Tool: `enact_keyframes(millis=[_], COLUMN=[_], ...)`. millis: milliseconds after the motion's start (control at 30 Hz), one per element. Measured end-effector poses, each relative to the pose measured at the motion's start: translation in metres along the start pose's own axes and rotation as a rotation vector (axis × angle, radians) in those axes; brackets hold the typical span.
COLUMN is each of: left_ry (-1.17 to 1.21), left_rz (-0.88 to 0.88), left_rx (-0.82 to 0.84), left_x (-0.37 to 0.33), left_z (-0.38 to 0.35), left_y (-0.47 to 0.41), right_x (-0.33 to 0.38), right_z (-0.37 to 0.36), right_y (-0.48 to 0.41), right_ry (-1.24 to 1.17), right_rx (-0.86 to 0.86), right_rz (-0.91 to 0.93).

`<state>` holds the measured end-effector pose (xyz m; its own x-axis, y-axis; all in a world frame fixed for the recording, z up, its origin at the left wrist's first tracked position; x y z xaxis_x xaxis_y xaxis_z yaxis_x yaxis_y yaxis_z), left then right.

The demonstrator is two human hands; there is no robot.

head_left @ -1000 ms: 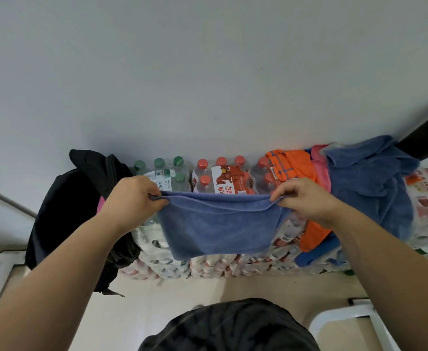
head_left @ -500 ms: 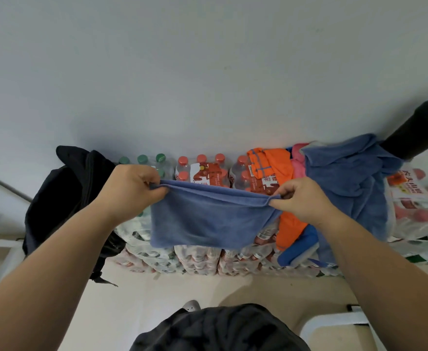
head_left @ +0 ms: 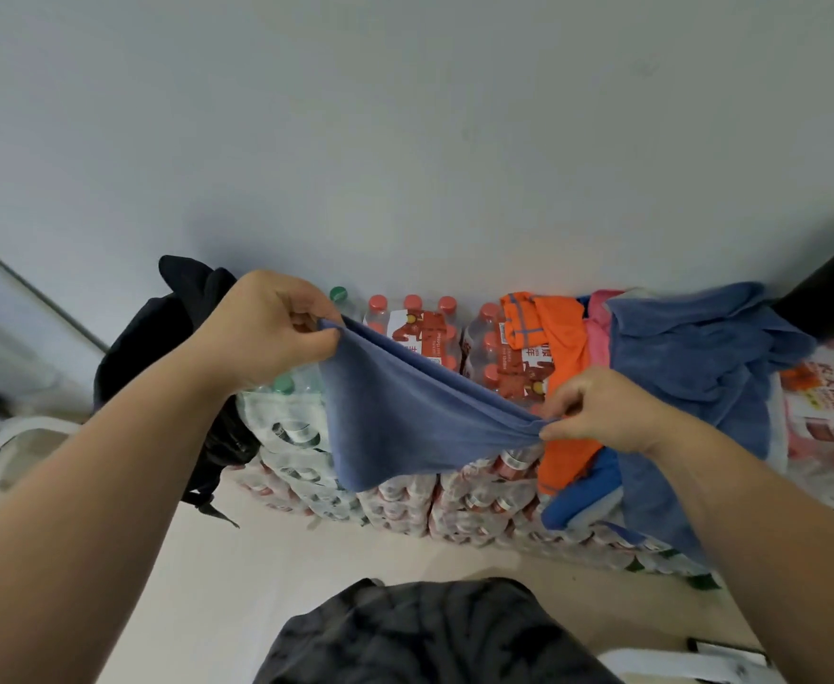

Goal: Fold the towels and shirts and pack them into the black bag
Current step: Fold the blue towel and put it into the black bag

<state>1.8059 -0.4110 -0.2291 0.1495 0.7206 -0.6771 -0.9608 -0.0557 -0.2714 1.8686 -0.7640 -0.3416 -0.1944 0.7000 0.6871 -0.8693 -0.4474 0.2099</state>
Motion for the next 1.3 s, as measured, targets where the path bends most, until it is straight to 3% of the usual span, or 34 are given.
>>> enact_keyframes(millis=[167,333,500,633,733,1000,1100,1300], left_ry=[-0.170,-0.436,-0.664,-0.643,-0.529,-0.322,-0.245,-0.548], left_rz=[-0.070,-0.270,-0.306,-0.338,-0.276,0.096,0.207,0.234], left_rx=[0.088,0.251,0.170,0.129,0.057,-0.035,-0.014,0.109], left_x=[-0.012,-0.023,-0.009,-0.004,-0.008,0.034,0.049,0.061], left_z=[0.007,0.016,0.036,0.042,0.042,0.038,0.032,0.032], left_y=[-0.001,-0.003,-0.010,-0.006,-0.004,0.008,0.019,0.030], right_x=[0.001,0.005,0.012,0.018,0.020,0.022,0.026,0.056], right_z=[-0.007,-0.004,0.009,0.016,0.019,0.017,0.007,-0.002], right_y=[-0.004,-0.011,-0.013,-0.013,-0.012,-0.015,-0.016,-0.027], right_ry=[0.089,0.031,-0.244,-0.070,-0.005,-0.319,-0.401,0.058], right_rx=[0.033,-0.028,-0.156,-0.105,-0.106,-0.265,-0.170,0.039], right_rz=[0.047,0.076,0.067,0.110,0.116,-0.001,-0.045,0.024])
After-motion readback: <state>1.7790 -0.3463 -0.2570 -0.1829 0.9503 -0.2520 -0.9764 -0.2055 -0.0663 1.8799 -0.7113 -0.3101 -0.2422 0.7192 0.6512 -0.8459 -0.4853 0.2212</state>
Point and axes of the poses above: each hand's wrist, its own y-axis away from the middle knuckle, its own z-axis out of the back of the hand, x = y × z, the point moved 3 cm from there along -y, towards the middle knuckle, and after that the axes turned 7 degrees about -x, right-handed, at the moved point
